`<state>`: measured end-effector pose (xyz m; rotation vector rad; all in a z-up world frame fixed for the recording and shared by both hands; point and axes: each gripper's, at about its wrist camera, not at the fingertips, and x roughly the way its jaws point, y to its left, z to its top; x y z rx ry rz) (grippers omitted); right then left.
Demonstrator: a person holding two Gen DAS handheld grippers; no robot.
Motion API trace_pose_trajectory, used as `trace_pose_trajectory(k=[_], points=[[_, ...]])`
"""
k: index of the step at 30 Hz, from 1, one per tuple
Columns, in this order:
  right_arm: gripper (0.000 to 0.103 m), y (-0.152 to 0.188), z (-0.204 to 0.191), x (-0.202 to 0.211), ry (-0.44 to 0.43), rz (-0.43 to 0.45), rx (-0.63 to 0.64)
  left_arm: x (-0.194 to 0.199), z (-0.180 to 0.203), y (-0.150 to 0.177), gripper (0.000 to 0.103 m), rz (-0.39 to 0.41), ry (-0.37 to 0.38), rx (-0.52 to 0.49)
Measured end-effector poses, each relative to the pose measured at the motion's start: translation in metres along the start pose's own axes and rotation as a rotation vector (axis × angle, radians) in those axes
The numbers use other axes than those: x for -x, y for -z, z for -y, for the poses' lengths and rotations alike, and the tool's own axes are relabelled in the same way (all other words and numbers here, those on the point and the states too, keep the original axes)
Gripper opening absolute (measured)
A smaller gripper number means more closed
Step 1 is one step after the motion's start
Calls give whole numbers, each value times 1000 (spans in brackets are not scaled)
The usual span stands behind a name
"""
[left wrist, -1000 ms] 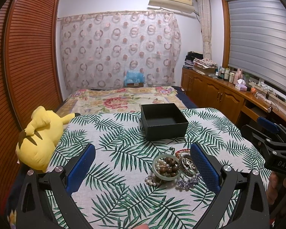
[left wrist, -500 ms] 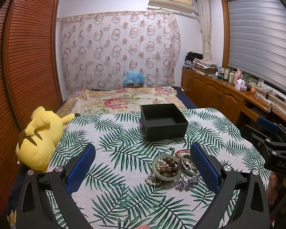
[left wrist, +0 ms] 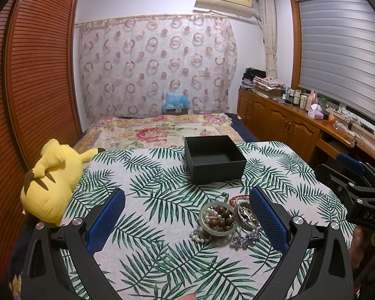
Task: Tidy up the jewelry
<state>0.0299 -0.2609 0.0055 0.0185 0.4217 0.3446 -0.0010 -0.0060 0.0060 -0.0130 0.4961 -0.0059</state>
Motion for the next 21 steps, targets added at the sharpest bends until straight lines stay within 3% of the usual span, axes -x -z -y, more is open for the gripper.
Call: trace_pose_trajectory(k=[14,21], points=[[101,-1,1,2,0,-4,-2,-6,6,6,96,-15,6,0],[101,12,5,-6,-35,-32,0,-24,-2,17,96,-73,32,0]])
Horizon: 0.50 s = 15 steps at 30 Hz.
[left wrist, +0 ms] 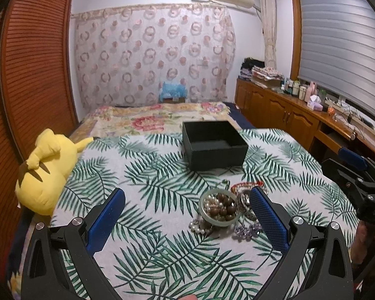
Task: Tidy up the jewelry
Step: 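Move the open left tool down onto the green jade bangle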
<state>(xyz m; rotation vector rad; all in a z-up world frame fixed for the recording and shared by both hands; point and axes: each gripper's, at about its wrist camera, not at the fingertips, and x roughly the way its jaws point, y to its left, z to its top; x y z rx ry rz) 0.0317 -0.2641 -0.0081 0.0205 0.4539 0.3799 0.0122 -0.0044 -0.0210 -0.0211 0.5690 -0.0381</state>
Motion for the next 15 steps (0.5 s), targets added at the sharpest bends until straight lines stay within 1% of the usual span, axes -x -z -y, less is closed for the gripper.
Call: trace_pose_trajectory(k=[8,12,15], points=[[101,17,10,-18,-41,-66,14,-27,-4,14,96,-89,39,-16],[95,27,13,-29,-70,-119,25,-41,-7,23,96,-137,50,-16],[90,32,11,-41,-103,-159,40,-47,-8,27,96,-155,47,-20]])
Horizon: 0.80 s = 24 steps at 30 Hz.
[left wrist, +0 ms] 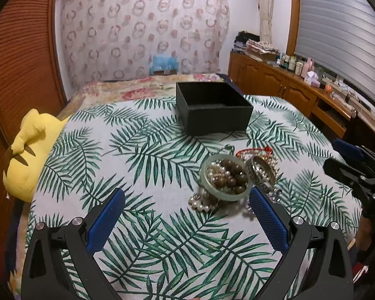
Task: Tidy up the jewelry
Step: 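Move the open left tool down onto the green jade bangle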
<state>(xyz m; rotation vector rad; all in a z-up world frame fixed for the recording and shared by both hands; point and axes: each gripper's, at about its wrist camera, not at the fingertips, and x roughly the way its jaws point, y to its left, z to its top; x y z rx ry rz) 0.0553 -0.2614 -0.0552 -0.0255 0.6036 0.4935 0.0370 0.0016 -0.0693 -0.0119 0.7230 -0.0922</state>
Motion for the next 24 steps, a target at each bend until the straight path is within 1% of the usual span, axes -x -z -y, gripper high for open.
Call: trace_pose_trajectory(k=[7,11,15,20,22,24], points=[[83,1,-12,-41,-109,-119,56,-10,-6,6,96,-36,6,0],[77,-1,-16,-65,-152,-181,68,-16,-11,8,96,-54,9,7],[76,-5,-20,-77,-183,-209,81,-20,-15,12,96,-67,18,20],[76,-10,-25,-89,-185,-232,111,-23,-18,12,96,-70,50,30],[73,-10,-25,-93,-184,-242,121,-25,-17,9,96,-68,66,29],[66,-10,-25,-96,-194,-252,130,-25,-16,6,92,-64,81,24]])
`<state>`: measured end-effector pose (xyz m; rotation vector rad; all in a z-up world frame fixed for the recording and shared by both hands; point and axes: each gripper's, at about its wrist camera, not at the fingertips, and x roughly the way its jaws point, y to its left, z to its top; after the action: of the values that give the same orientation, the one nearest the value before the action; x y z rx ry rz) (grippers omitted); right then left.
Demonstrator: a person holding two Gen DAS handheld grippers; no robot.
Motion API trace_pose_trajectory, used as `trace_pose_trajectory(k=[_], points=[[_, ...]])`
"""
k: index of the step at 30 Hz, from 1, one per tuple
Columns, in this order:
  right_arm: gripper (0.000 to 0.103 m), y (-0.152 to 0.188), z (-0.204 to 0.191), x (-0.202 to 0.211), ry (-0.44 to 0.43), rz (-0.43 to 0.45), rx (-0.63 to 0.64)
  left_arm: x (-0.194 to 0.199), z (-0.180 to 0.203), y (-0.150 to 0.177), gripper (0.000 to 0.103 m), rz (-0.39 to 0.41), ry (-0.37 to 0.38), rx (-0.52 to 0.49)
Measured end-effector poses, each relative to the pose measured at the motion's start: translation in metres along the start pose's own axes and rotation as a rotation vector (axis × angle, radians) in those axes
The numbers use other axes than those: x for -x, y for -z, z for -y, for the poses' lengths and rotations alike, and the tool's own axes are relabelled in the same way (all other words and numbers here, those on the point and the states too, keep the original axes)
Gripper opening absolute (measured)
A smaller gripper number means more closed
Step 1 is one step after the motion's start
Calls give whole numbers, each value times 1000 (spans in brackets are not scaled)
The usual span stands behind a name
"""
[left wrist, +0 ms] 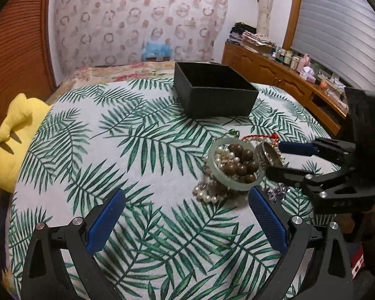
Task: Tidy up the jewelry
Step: 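Move the open left tool down onto the green jade bangle, then close the left tool on the jade bangle rim and lift it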
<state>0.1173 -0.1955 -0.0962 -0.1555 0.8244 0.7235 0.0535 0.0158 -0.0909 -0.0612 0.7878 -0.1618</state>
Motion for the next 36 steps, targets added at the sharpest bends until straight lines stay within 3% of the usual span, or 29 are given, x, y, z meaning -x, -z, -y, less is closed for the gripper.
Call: trace_pose_trajectory(k=[2,5,6,11,13,14,15,16,23,29,36], points=[[59,0,0,-1,1,-1,11,-3,1,-5,85,-3,18,-4],[39,1,1,1,-38,2,11,-10,1,-12,73,-12,40,-9],[37,1,1,1,-40,4,13,-12,1,-14,70,-18,50,-10],[40,0,-1,3,-20,19,31,-27,3,-23,68,-42,68,-15],[53,-1,-1,5,4,32,38,-31,5,-25,67,-48,71,-25],[65,-2,0,5,13,39,35,-32,5,-26,67,-50,73,-29],[68,-3,3,5,18,44,29,-33,6,-27,67,-51,74,-34],[68,-3,5,5,16,43,22,-34,7,-27,66,-52,75,-36],[68,-4,14,-6,-37,2,10,-40,4,-34,35,-68,103,-28],[64,-1,15,-5,-70,-13,12,-46,7,-38,30,-86,126,-45],[64,0,11,5,-50,22,23,-53,8,-38,15,-101,149,-51]])
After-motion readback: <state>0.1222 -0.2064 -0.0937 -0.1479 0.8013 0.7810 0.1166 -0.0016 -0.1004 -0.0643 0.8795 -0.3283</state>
